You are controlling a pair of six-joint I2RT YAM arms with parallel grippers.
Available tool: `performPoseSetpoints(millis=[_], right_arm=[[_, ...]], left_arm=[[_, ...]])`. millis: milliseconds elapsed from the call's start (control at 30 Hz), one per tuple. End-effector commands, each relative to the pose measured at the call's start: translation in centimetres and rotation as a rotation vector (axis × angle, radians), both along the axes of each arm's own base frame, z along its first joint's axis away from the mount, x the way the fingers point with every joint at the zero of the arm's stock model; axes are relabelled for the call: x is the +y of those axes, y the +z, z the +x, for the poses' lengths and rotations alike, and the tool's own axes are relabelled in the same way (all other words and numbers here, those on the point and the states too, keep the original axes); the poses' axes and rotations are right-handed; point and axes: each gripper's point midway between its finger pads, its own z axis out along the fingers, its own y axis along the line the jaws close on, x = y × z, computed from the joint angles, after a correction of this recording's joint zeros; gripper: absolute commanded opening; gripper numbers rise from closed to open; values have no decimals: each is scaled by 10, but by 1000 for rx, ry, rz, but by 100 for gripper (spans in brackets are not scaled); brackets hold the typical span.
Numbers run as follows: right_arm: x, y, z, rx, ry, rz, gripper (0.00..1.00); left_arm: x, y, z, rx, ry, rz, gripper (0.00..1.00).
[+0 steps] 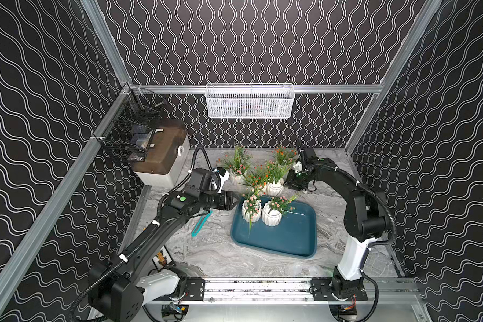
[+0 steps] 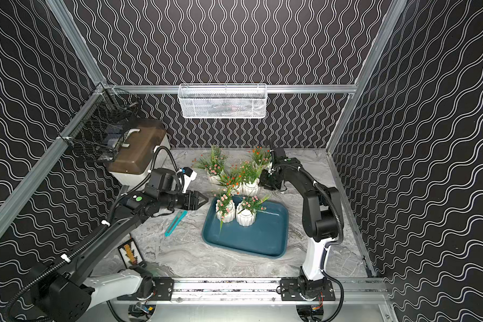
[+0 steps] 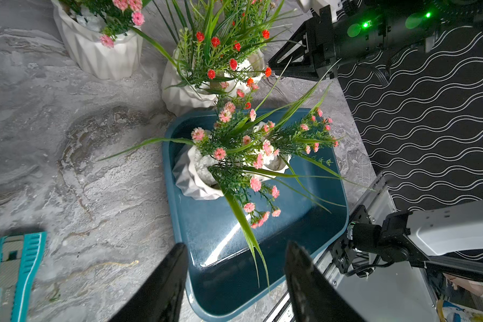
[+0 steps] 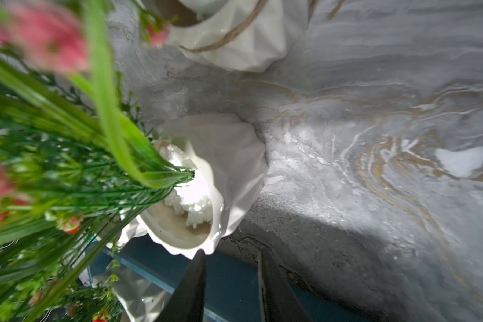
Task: Put the potted gypsophila into the storage box
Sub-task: Pick up the baby's breath potted plant from the center of the board.
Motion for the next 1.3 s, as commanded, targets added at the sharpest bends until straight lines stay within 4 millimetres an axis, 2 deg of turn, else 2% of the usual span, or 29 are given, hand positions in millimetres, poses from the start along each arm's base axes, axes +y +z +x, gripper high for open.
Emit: performPoseSetpoints(millis=[0, 333, 533, 567, 600, 867, 1000, 1267], right_arm=[[7, 3, 6, -17, 15, 28, 34], [13, 1, 17, -16, -17, 39, 32], [10, -4, 22, -6, -30, -26, 32], [8, -17, 22, 18, -34, -53, 32], [5, -21, 22, 24, -37, -72, 31], [-2, -42, 18, 68, -11, -183, 27], [0, -41, 18, 66, -4, -186, 22], [-1, -20, 19, 32, 3, -200, 10]], left_arm=[[-2, 4, 3, -17, -4, -13, 59], [-2, 4, 2, -16, -6, -17, 60], [-1, 6, 1, -23, -6, -17, 60], [-1, 5, 1, -22, -5, -17, 60], [-2, 6, 1, -22, -8, -19, 59], [-3, 7, 0, -22, -13, -26, 60], [-3, 8, 0, -25, -15, -29, 59], [-4, 9, -1, -28, -18, -35, 59]])
